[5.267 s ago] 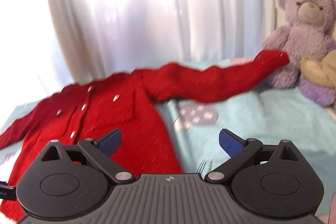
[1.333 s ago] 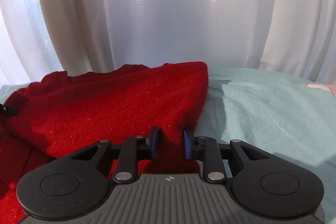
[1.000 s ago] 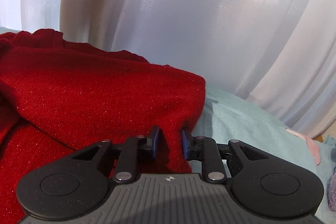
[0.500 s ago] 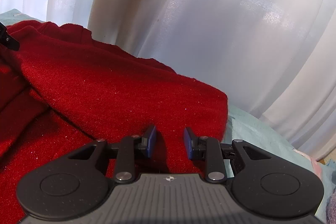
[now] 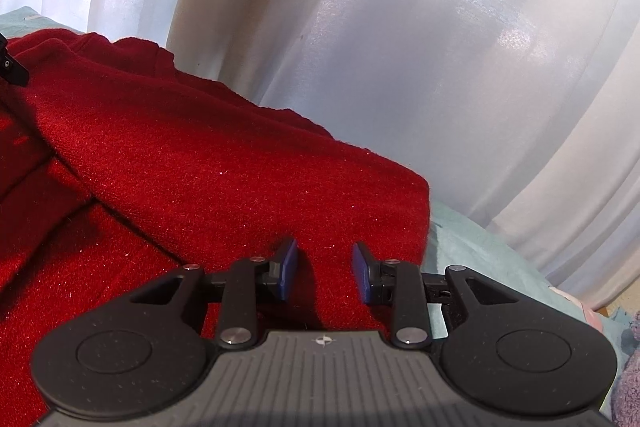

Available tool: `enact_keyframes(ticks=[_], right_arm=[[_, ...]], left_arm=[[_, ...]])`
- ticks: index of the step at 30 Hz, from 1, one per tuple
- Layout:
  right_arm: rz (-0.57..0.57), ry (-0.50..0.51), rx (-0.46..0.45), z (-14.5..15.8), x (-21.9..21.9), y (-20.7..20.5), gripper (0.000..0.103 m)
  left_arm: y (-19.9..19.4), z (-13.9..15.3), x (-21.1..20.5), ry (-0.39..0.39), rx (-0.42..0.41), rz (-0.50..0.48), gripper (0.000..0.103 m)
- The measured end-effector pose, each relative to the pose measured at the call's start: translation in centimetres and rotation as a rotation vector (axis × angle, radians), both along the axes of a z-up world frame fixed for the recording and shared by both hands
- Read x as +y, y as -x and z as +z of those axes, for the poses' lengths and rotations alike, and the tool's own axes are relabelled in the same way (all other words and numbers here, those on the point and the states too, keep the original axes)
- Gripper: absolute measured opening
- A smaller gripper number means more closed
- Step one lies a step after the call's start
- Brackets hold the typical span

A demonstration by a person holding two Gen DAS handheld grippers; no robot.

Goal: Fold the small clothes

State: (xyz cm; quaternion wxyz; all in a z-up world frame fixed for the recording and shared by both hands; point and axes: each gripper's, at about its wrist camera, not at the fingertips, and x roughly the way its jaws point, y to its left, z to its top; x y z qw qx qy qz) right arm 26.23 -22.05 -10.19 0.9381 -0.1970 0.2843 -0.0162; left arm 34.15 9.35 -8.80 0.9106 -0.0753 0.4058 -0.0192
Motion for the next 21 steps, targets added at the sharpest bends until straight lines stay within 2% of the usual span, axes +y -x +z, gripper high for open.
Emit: enact_keyframes(ticks=[6,8,9,10,12,15,18,20,21], right_arm=[[0.002,0.060,0.032,0.2,0.6,0.0,0.030],[-0.022,0.045,0.047,1.1,0.9,0.5,0.032],[-0.023,0.008,0.036,1.8,0.8,1.3,0.040],[-0.012,-0.058,0.000,2.8,0.5,2.7,0.054],[0.001,-0.167,-0.049,4.0,-0.1,5.4,0.064],[0.002,-0.293,-0.048,4.7,-0.9,8.6,0.065],[-0.029,-0.378,-0.023,4.5,-1.5,10.2,0.065],[-0.049,-0.424,-0.011,4.4,-1.7,10.5,0.065],[-0.055,-0.438,-0.008,4.5,-1.8,10.5,0.065]], left_arm=[[2.0,0.6,1.9,0.058,-0.003,0.032,0.077],[3.5,1.1,3.4,0.088,-0.018,0.071,0.081],[4.5,1.4,4.5,0.108,-0.028,0.101,0.088],[5.5,1.6,5.8,0.127,-0.045,0.145,0.096],[7.5,1.9,8.8,0.154,-0.073,0.264,0.098],[10.3,1.6,14.8,0.218,-0.095,0.491,0.098],[12.5,0.7,21.1,0.324,-0.110,0.712,0.096],[13.8,-0.2,25.0,0.403,-0.131,0.842,0.087],[14.2,-0.7,26.5,0.441,-0.126,0.900,0.079]])
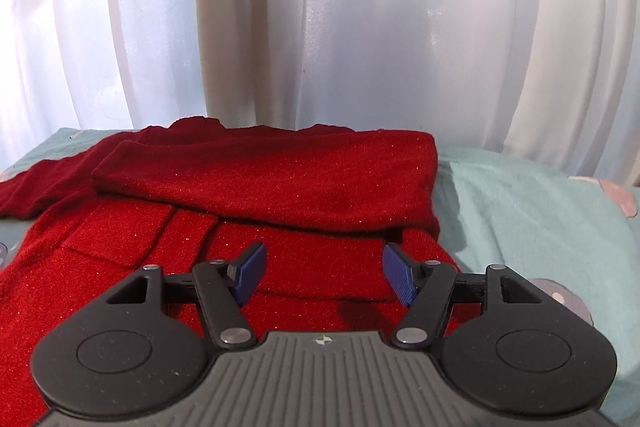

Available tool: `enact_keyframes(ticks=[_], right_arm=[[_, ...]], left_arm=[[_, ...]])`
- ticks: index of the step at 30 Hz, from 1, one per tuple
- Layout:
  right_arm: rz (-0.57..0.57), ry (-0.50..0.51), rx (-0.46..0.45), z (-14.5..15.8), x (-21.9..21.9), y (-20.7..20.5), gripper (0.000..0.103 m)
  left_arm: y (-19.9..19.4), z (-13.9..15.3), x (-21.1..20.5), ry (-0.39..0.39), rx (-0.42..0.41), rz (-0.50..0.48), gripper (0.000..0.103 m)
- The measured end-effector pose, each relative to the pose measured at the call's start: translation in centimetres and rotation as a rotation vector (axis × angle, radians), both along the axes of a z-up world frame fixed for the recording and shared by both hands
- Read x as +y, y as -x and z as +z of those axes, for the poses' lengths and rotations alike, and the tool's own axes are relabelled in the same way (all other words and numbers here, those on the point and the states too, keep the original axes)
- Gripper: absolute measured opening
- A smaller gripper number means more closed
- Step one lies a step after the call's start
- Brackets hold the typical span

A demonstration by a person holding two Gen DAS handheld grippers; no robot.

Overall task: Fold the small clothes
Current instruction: 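Grasp the other red sleeve cuff with the left gripper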

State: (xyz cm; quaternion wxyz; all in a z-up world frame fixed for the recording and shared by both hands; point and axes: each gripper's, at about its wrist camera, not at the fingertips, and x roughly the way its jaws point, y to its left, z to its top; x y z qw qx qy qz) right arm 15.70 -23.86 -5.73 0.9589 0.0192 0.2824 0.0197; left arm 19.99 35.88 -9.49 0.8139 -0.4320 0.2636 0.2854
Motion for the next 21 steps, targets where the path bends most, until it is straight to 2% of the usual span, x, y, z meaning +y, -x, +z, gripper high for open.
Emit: enact_keyframes(ticks=[2,5,7,8,11,14,16,20,21], right_arm=[[-0.016,-0.020,-0.002,0.1,-0.1,0.0,0.065],[-0.022,-0.034,-0.008,0.3,0.1,-0.5,0.065],[-0.018,-0.038,-0.012,0.5,0.4,-0.8,0.065],[-0.013,-0.039,-0.012,0.6,0.6,-0.9,0.065],[0.004,-0.030,-0.021,0.7,1.2,-1.3,0.065],[0.008,-0.024,-0.019,0.8,1.6,-1.5,0.065],[0.008,-0.018,-0.019,0.8,1.6,-1.5,0.065],[-0.003,-0.010,-0.031,1.0,1.5,-1.4,0.065],[-0.009,-0.013,-0.033,1.1,1.4,-1.4,0.065]], left_arm=[[0.9,-0.5,2.4,0.052,-0.071,0.068,0.072],[0.5,-0.7,4.5,0.066,-0.093,0.111,0.069],[-0.1,-1.2,5.5,0.080,-0.118,0.131,0.056],[-0.3,-1.5,5.8,0.098,-0.137,0.144,0.054],[-1.4,-2.3,6.9,0.134,-0.146,0.167,0.022],[-1.7,-2.7,7.4,0.135,-0.154,0.173,0.018],[-2.4,-2.0,6.9,0.091,-0.137,0.159,0.017],[-4.0,2.0,2.5,-0.147,-0.154,0.039,0.016],[-4.7,3.2,1.0,-0.199,-0.176,-0.012,0.012]])
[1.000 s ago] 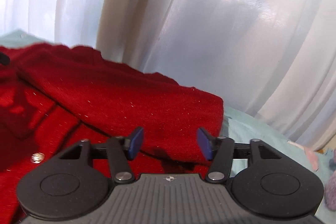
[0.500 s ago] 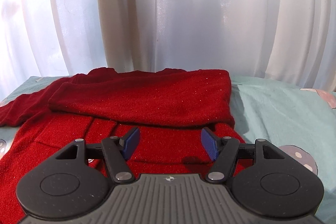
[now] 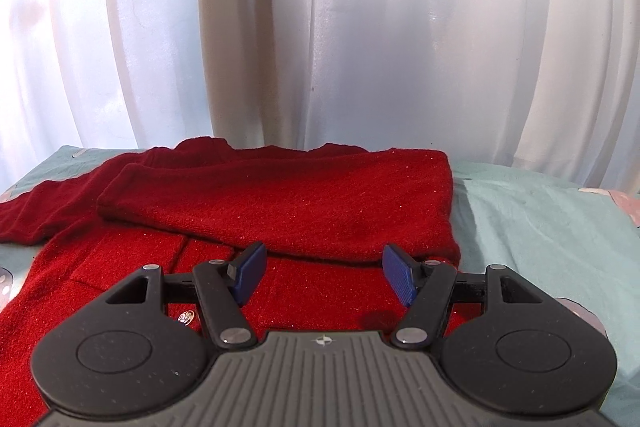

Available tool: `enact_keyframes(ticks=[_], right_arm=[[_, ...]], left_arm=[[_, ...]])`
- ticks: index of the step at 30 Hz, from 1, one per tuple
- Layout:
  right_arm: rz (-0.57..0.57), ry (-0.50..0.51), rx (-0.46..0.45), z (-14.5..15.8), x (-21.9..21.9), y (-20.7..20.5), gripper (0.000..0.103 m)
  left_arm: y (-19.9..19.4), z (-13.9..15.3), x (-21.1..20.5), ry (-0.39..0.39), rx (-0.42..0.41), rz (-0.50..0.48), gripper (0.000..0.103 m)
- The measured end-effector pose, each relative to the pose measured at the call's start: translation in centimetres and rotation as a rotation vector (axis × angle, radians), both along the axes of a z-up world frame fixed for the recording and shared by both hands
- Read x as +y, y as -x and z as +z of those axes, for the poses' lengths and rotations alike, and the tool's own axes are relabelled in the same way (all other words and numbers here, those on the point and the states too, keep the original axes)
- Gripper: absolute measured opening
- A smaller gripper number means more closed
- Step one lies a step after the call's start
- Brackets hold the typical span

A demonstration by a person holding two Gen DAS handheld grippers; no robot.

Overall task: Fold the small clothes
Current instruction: 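Grasp the other red sleeve cuff with the left gripper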

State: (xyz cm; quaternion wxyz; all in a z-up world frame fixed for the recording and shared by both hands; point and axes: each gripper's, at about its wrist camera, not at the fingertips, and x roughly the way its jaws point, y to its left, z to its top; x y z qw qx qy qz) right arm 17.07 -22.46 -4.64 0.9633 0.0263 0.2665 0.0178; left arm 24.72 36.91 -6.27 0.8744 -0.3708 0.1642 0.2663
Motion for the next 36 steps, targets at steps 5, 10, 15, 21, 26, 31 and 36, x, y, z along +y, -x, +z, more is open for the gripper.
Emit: enact_keyframes(ticks=[5,10,15,21,26,31,36], right_arm=[[-0.012,-0.012,-0.019,0.4,-0.3,0.1,0.065],[-0.002,-0.061,-0.033,1.0,-0.3,0.0,0.065],[0.041,-0.091,-0.029,1.5,0.0,-0.7,0.065],[0.072,-0.105,-0.008,0.8,0.0,-0.9,0.065],[0.055,-0.151,0.044,-0.7,-0.4,-1.3,0.065],[0.050,-0.162,0.062,-1.1,0.0,-1.8,0.065],[0.059,-0.140,0.047,-0.6,0.2,-1.7,0.065]], left_arm=[[-3.5,6.9,-12.4,-0.189,-0.183,-0.424,0.002],[-5.3,7.6,-27.1,-0.254,-0.213,-0.891,0.013],[-4.2,3.8,-31.2,-0.283,-0.079,-0.932,0.034],[-5.0,2.9,-21.3,-0.369,0.121,-0.534,0.059],[-4.0,-0.2,-11.9,0.133,0.031,-0.363,0.059],[-5.2,-1.1,-10.3,0.126,0.035,-0.252,0.058],[-6.3,-3.5,-7.3,0.311,0.008,-0.161,0.033]])
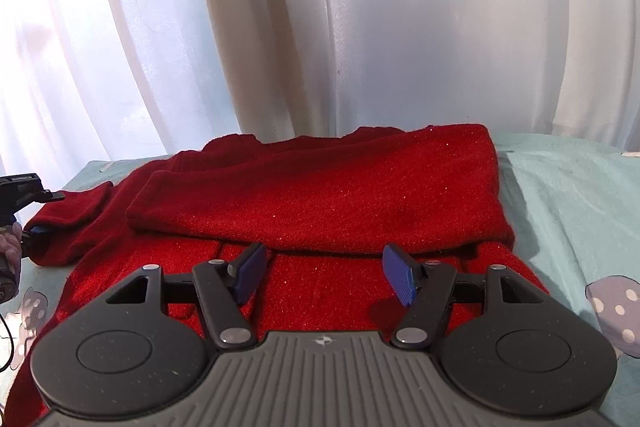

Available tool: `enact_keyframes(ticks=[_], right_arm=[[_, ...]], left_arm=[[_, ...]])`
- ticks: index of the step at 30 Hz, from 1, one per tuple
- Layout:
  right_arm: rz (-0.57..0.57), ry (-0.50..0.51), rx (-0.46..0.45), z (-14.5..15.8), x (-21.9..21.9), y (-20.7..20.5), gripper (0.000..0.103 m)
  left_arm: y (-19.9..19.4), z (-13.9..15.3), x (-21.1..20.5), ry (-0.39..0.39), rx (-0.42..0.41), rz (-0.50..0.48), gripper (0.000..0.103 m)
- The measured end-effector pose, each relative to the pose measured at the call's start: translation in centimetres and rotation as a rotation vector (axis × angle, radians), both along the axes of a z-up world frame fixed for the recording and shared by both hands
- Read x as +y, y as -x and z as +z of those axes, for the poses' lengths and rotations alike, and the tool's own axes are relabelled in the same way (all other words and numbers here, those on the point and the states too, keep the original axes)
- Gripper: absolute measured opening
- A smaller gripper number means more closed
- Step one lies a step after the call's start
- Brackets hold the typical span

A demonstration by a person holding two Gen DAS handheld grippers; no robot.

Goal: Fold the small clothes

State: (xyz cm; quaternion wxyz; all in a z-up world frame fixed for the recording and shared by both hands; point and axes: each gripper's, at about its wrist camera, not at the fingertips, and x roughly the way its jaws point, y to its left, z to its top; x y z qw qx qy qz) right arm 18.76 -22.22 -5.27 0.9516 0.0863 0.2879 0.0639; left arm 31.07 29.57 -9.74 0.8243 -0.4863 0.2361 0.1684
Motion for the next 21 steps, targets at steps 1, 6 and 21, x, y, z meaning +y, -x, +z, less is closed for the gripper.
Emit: enact_keyframes(ticks=[1,6,21], right_arm=[[-0.005,-0.001,-0.001,0.0,-0.1,0.1,0.065],[-0.040,-0.012,0.016,-0.2,-0.9,0.3,0.065],[-0.006,-0.189,-0.024,1.3,-1.5,-0.7,0.065]], left_arm=[[-0.2,-0.4,0.3,0.027,-0.005,0.004,0.025],[-0.5,-0.7,-0.2,0.029,0.001,-0.003,0.011],[-1.3,4.8,-21.8,0.038,-0.176,-0.707,0.065]])
